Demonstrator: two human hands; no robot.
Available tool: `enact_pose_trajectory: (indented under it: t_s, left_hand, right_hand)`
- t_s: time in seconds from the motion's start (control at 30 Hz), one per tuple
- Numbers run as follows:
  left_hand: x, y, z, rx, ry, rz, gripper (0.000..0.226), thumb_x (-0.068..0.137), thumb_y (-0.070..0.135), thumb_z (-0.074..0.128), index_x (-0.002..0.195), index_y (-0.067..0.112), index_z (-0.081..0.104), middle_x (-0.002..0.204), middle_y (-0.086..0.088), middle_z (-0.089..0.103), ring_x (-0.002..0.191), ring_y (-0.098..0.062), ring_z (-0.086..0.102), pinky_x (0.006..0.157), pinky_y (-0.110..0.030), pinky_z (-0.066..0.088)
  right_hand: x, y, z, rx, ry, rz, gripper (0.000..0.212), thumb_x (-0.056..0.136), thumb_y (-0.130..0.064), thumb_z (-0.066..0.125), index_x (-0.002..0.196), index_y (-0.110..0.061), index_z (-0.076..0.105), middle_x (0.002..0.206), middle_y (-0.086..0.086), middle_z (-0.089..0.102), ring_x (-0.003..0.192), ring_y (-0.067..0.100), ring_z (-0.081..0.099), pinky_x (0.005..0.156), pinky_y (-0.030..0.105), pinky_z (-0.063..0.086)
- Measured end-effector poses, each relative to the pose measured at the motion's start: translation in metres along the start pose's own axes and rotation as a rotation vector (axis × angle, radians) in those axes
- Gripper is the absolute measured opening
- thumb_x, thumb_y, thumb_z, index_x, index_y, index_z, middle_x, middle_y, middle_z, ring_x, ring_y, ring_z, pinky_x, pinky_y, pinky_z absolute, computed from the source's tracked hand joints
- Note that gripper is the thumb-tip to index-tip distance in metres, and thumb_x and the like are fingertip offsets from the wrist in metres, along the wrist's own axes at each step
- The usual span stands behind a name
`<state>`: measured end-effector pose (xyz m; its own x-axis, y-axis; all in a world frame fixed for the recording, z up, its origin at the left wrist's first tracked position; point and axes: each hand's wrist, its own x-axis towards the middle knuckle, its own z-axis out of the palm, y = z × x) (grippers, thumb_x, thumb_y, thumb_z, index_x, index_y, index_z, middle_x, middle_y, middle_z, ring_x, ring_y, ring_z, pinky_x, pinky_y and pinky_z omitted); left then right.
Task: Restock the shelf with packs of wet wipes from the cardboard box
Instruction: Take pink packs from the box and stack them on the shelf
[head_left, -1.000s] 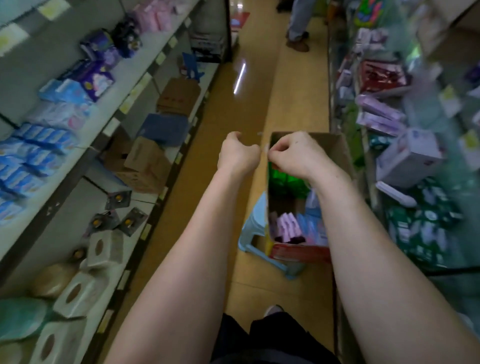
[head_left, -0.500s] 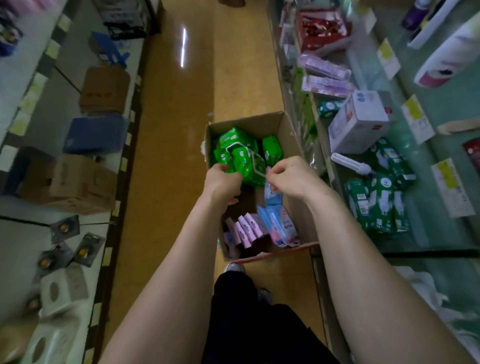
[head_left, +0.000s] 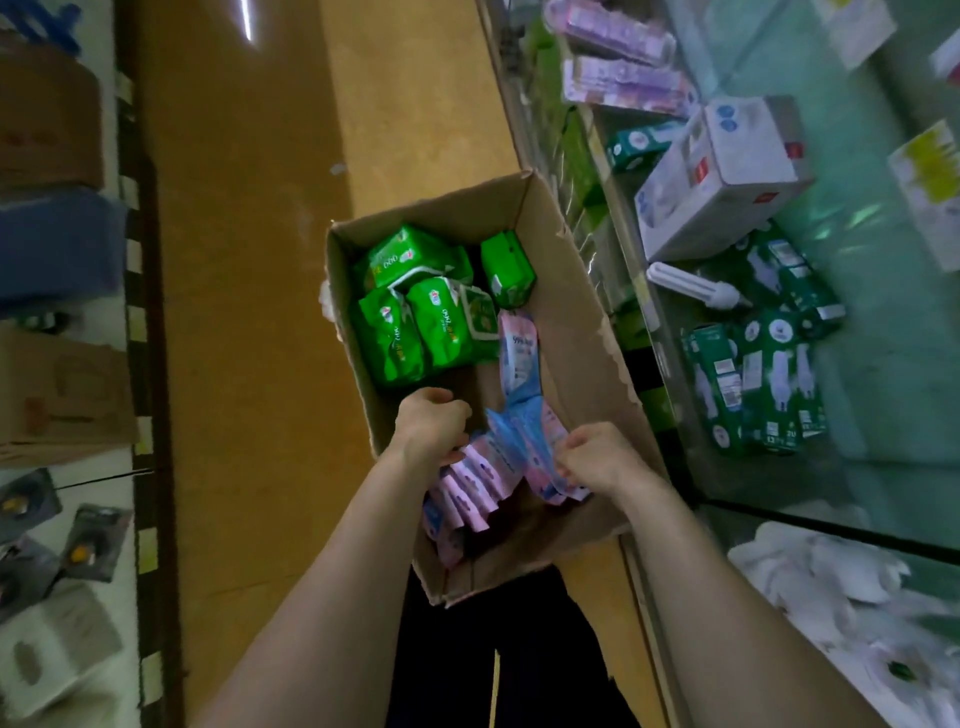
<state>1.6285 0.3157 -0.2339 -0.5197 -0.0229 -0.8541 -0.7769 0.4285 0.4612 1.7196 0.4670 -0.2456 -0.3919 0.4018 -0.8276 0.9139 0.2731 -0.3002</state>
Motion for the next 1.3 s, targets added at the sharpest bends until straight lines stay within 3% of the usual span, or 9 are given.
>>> enact_pose_trajectory:
  t_s: [0.07,0.17,0.27,0.73,0.87,1.0,1.07,1.2,1.3]
  left_hand:
    - [0.013,-0.005,0.009,-0.023,-0.023,-0.018,0.040,0.090,0.011,0.058,0.129,0.013,0.053,0.092,-0.007,0.063,0.070,-0.016,0.060,0.057,-0.029,0.050]
    - [0.032,-0.009,0.022,-0.039,-0.033,-0.011,0.039,0.089,0.008,0.058,0.128,0.012,0.054,0.079,-0.003,0.061,0.066,-0.015,0.058,0.056,-0.028,0.048]
    - [0.050,-0.010,0.031,-0.058,-0.022,-0.005,0.033,0.091,0.010,0.056,0.124,0.013,0.058,0.077,-0.003,0.062,0.062,-0.014,0.059,0.059,-0.027,0.052]
    - [0.094,-0.024,0.036,-0.247,0.027,0.047,0.014,0.094,0.010,0.054,0.091,0.022,0.061,0.076,0.002,0.061,0.061,-0.010,0.057,0.063,-0.026,0.052]
    - [0.096,-0.027,0.038,-0.199,-0.004,0.023,0.013,0.094,0.011,0.052,0.096,0.020,0.061,0.079,0.001,0.061,0.065,-0.013,0.057,0.064,-0.026,0.051]
    - [0.092,-0.024,0.042,-0.154,-0.043,0.008,0.010,0.092,0.015,0.058,0.099,0.019,0.063,0.082,0.001,0.063,0.070,-0.012,0.059,0.070,-0.030,0.053]
    - [0.089,-0.021,0.045,-0.135,-0.099,0.056,0.035,0.086,0.031,0.068,0.118,0.019,0.059,0.093,0.004,0.066,0.082,-0.009,0.064,0.082,-0.032,0.054]
    - [0.083,-0.017,0.057,-0.060,-0.177,0.115,0.103,0.052,0.063,0.077,0.141,0.029,0.039,0.119,0.007,0.062,0.107,-0.013,0.063,0.098,-0.036,0.049]
    - [0.084,-0.021,0.057,0.000,-0.141,0.108,0.095,0.048,0.059,0.074,0.135,0.035,0.045,0.117,0.005,0.064,0.104,-0.016,0.064,0.094,-0.040,0.052]
  right_hand:
    - [0.012,0.002,0.006,-0.012,-0.026,0.012,0.012,0.092,-0.011,0.055,0.097,-0.008,0.066,0.092,0.011,0.064,0.069,0.022,0.062,0.048,0.019,0.045]
    - [0.036,-0.001,0.013,-0.032,-0.010,-0.019,0.027,0.092,-0.017,0.055,0.118,-0.013,0.061,0.111,0.007,0.063,0.100,0.026,0.060,0.074,0.025,0.047]
    - [0.065,-0.011,0.018,-0.079,-0.020,-0.062,0.036,0.091,-0.021,0.057,0.127,-0.017,0.054,0.115,0.004,0.060,0.107,0.026,0.057,0.088,0.032,0.048]
    - [0.197,-0.050,0.068,-0.318,0.064,0.022,0.102,0.080,-0.047,0.071,0.150,-0.007,0.010,0.146,0.019,0.036,0.129,0.036,0.044,0.102,0.042,0.043]
    - [0.201,-0.062,0.053,-0.338,0.196,0.003,0.069,0.090,-0.027,0.060,0.146,-0.005,0.026,0.142,0.017,0.045,0.127,0.033,0.048,0.099,0.037,0.042]
    - [0.171,-0.057,0.033,0.039,0.186,-0.041,0.049,0.080,-0.024,0.053,0.126,-0.007,0.050,0.128,0.015,0.055,0.116,0.037,0.056,0.095,0.042,0.049]
    - [0.140,-0.054,0.030,0.081,0.172,-0.093,0.048,0.076,-0.031,0.053,0.118,-0.010,0.053,0.121,0.014,0.058,0.109,0.036,0.059,0.090,0.048,0.051]
    - [0.061,-0.033,0.046,-0.043,-0.006,-0.290,0.036,0.086,-0.018,0.057,0.122,-0.021,0.053,0.109,0.003,0.066,0.102,0.021,0.062,0.081,0.029,0.049]
    - [0.036,-0.027,0.043,0.153,-0.358,-0.306,0.037,0.084,-0.010,0.060,0.117,-0.026,0.055,0.102,-0.006,0.068,0.097,0.009,0.064,0.086,0.029,0.052]
